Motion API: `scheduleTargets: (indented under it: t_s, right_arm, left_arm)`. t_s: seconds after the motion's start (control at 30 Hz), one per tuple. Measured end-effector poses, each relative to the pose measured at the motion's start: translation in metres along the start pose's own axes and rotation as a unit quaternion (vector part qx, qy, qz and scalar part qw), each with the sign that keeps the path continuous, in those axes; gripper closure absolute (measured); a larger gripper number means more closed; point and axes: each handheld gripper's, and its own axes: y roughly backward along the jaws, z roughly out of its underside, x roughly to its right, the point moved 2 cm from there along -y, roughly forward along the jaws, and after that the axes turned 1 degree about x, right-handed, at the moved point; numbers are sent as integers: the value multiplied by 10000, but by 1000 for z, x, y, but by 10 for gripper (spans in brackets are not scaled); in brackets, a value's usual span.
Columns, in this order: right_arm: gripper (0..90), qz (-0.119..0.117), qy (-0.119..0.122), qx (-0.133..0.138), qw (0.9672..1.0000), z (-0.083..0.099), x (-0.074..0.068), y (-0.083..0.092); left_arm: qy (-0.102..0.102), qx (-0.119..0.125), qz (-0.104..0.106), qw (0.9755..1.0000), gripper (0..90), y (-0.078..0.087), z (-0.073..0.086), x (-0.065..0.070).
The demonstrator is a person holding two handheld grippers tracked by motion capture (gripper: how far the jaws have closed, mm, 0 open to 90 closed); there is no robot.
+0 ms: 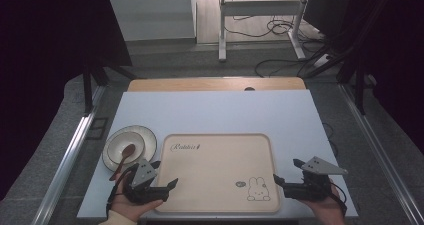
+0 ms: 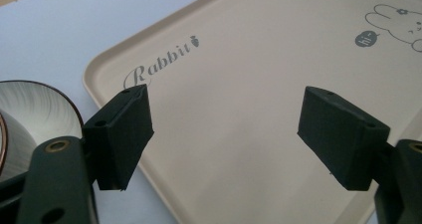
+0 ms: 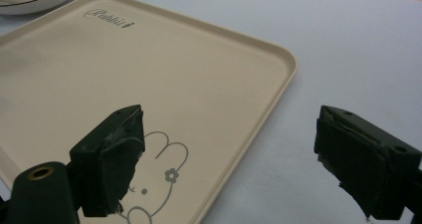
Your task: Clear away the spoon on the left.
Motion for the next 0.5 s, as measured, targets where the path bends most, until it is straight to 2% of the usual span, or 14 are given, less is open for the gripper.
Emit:
scheduleTargets:
  t_s: [0.37, 0.5]
  right_arm:
    - [137, 19, 142, -70, 9999, 1, -1, -2]
    - [138, -62, 53, -47, 10000, 0, -2, -2]
  left_arm:
    - [-45, 6, -9, 10000, 216, 0, 0, -1]
    - [-87, -1, 38, 10000, 225, 1, -1, 1]
